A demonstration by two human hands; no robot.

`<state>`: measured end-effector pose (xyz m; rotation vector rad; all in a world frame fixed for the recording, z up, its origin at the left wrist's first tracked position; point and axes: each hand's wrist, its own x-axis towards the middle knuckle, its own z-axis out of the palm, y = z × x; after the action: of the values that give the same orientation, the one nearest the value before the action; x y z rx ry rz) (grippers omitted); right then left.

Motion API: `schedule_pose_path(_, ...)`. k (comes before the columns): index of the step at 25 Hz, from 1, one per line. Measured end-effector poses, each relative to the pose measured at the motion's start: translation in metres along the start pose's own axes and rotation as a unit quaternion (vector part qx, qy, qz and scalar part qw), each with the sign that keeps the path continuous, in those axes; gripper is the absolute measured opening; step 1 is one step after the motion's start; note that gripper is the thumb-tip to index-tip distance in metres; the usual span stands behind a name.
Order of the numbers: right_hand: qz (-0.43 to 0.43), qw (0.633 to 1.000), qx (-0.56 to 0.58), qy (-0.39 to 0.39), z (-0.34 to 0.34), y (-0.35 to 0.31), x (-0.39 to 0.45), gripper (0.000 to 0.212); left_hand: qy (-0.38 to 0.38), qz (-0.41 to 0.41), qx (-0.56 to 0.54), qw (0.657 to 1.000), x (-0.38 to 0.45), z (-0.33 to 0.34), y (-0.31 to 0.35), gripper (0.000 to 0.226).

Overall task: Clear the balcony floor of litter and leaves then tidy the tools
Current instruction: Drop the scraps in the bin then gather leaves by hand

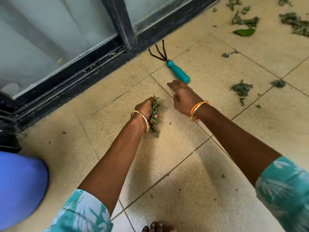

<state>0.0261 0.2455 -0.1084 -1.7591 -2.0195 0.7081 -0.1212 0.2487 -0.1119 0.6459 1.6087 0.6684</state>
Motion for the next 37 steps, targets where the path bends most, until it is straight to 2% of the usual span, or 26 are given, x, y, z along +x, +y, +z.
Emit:
schedule_pose_path(3,-0.014,0.993,-0.108,-0.05,0.016,0.005,0.014,0.06,-0.02,-0.025,-0.02,0.999,0.01,-0.011,0.007,0.028)
schedule_pose_path(8,-0.028,0.976,-0.21,0.055,0.024,-0.001,0.005,0.033,-0.093,-0.045,-0.079,0.992,0.001,-0.006,0.011,0.027)
schedule_pose_path(10,-0.01,0.978,-0.195,0.077,0.02,-0.001,0.002,0.028,-0.131,-0.037,-0.125,0.983,-0.005,-0.001,0.013,0.022)
schedule_pose_path(12,0.047,0.988,-0.079,0.122,0.015,0.007,-0.005,0.022,-0.159,-0.044,-0.161,0.973,-0.007,0.0,0.015,0.026)
schedule_pose_path(13,0.094,0.984,0.014,0.147,0.009,0.012,-0.012,0.019,-0.172,-0.052,-0.173,0.968,-0.008,0.001,0.014,0.031)
schedule_pose_path(14,0.134,0.966,0.133,0.174,0.001,0.015,-0.023,0.017,-0.188,-0.061,-0.176,0.964,-0.01,0.003,0.013,0.034)
schedule_pose_path(16,0.191,0.889,0.361,0.208,-0.016,0.015,-0.051,0.021,-0.228,-0.07,-0.136,0.962,-0.019,0.014,0.009,0.031)
schedule_pose_path(17,0.204,0.856,0.427,0.209,-0.023,0.013,-0.065,0.024,-0.248,-0.075,-0.103,0.96,-0.023,0.023,0.006,0.027)
schedule_pose_path(19,0.205,0.841,0.453,0.214,-0.031,0.01,-0.083,0.031,-0.301,-0.083,-0.048,0.949,-0.031,0.044,0.0,0.022)
schedule_pose_path(21,0.191,0.849,0.433,0.237,-0.035,0.015,-0.095,0.034,-0.378,-0.076,-0.003,0.923,-0.035,0.067,-0.004,0.026)
schedule_pose_path(23,0.191,0.866,0.377,0.266,-0.038,0.028,-0.102,0.034,-0.402,-0.075,0.021,0.912,-0.034,0.087,-0.008,0.035)
schedule_pose_path(25,0.202,0.888,0.314,0.27,-0.042,0.044,-0.107,0.031,-0.397,-0.091,0.026,0.913,-0.034,0.105,-0.012,0.037)
schedule_pose_path(27,0.201,0.904,0.273,0.259,-0.049,0.062,-0.109,0.023,-0.379,-0.092,0.029,0.92,-0.04,0.121,-0.013,0.028)
schedule_pose_path(29,0.196,0.917,0.223,0.268,-0.062,0.08,-0.105,0.016,-0.336,-0.083,0.025,0.938,-0.041,0.132,-0.01,0.016)
schedule_pose_path(30,0.193,0.928,0.183,0.262,-0.071,0.091,-0.099,0.016,-0.307,-0.076,0.022,0.948,-0.039,0.136,-0.007,0.019)
schedule_pose_path(31,0.191,0.945,0.117,0.237,-0.078,0.103,-0.091,0.025,-0.283,-0.067,0.014,0.957,-0.036,0.136,-0.003,0.021)
schedule_pose_path(33,0.195,0.976,-0.026,0.098,-0.086,0.127,-0.075,0.058,-0.253,-0.056,-0.012,0.966,-0.031,0.135,0.004,0.022)
schedule_pose_path(34,0.194,0.978,-0.073,0.032,-0.086,0.135,-0.069,0.07,-0.249,-0.052,-0.021,0.967,-0.03,0.134,0.006,0.022)
schedule_pose_path(35,0.184,0.978,-0.098,-0.008,-0.082,0.142,-0.065,0.075,-0.245,-0.05,-0.028,0.968,-0.028,0.133,0.006,0.023)
schedule_pose_path(37,0.149,0.984,-0.092,-0.013,-0.072,0.149,-0.066,0.067,-0.237,-0.047,-0.035,0.97,-0.028,0.132,0.004,0.022)
